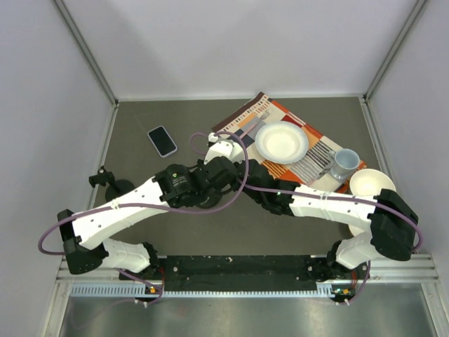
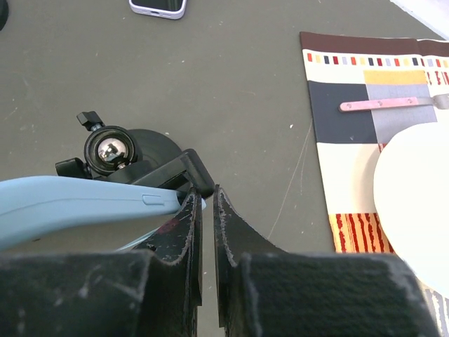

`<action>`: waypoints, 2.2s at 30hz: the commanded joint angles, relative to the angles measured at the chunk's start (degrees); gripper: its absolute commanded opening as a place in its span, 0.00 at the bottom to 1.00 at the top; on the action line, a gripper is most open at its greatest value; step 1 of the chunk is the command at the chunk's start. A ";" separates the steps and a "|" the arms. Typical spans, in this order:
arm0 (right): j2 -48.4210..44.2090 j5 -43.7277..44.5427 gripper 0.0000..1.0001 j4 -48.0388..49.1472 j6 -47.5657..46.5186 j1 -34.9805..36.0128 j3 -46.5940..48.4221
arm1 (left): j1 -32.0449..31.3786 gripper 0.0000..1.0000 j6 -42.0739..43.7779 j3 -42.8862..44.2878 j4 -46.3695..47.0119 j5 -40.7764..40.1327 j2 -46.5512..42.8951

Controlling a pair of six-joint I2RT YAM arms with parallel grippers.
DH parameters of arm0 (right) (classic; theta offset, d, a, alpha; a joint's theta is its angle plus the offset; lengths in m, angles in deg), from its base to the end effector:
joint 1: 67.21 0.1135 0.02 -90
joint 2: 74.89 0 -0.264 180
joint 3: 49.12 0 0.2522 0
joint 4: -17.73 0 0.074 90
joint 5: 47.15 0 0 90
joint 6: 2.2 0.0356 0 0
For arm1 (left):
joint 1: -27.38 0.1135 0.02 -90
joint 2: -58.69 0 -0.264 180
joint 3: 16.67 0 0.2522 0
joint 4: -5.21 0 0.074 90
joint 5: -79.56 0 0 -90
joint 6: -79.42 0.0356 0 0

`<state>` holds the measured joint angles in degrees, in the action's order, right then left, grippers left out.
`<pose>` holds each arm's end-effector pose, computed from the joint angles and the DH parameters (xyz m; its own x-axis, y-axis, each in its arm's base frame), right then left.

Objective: Place the phone on the phone stand

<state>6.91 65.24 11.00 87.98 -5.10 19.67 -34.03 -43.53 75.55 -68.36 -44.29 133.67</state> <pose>0.1657 0.2842 0.2819 -0.1600 -0.2962 -0.9416 -0.6490 0.7503 -0.1257 0.1370 -0.2099 0.3570 -0.6505 0.2496 -0.7174 0.2713 0.9585 0.0875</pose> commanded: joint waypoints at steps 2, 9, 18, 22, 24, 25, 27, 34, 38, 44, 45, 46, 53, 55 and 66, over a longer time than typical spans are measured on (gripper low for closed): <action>-10.60 2.14 0.00 -3.13 -5.30 8.38 4.64 | 9.11 0.00 -9.15 -2.61 -28.25 -14.76 2.71; -10.17 18.36 0.00 -7.49 1.59 12.93 7.38 | 9.55 0.00 -10.55 -3.40 -28.25 -13.79 3.07; -3.24 25.59 0.00 13.17 -6.77 14.88 4.04 | 9.38 0.00 -10.56 2.39 -28.17 -7.99 2.80; 1.76 27.00 0.00 19.78 -7.39 17.16 4.47 | 9.03 0.00 -10.91 4.07 -27.82 -6.50 2.89; 3.10 27.53 0.00 25.48 -8.54 18.05 3.69 | 8.85 0.00 -10.91 4.60 -27.29 -6.06 2.89; 4.15 27.44 0.00 26.45 -8.19 18.57 3.51 | 8.85 0.00 -10.91 4.60 -27.11 -5.97 2.63; 5.12 26.39 0.00 25.14 -6.00 19.01 4.56 | 8.76 0.00 -10.91 4.25 -26.59 -5.88 2.28; 2.50 22.10 0.03 22.59 -5.38 18.58 1.67 | 8.76 0.00 -9.59 2.32 -24.22 -6.05 -0.09; -2.69 13.31 0.37 21.10 -6.85 16.91 -1.15 | 8.67 0.00 -7.66 -0.93 -20.09 -4.30 -2.64; -7.87 6.00 0.60 11.88 -5.82 16.91 -1.67 | 8.67 0.00 -6.51 -2.08 -19.81 -4.12 -3.00; -10.67 5.91 0.63 11.87 -5.81 16.91 -3.76 | 8.59 0.00 -6.95 -2.08 -19.82 -4.12 -3.00; -12.09 5.91 0.65 10.65 -5.64 16.65 -4.57 | 8.58 0.00 -6.87 -2.51 -19.82 -4.12 -3.17; -23.60 -6.65 0.68 -4.99 -6.78 12.07 -5.63 | 8.58 0.00 -6.95 -3.66 -20.08 -5.44 -3.00; -28.85 -10.60 0.68 -4.92 -5.91 11.99 -7.21 | 8.41 0.00 -7.48 -3.05 -20.96 -6.67 -2.65; -28.54 -13.32 0.82 -20.80 -5.63 10.58 5.60 | 8.32 0.00 -1.51 0.12 -18.41 -10.01 0.69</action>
<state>-9.92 66.84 -10.27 87.68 0.87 13.37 -36.22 -32.03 76.68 -73.17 -21.14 131.57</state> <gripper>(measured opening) 0.806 0.190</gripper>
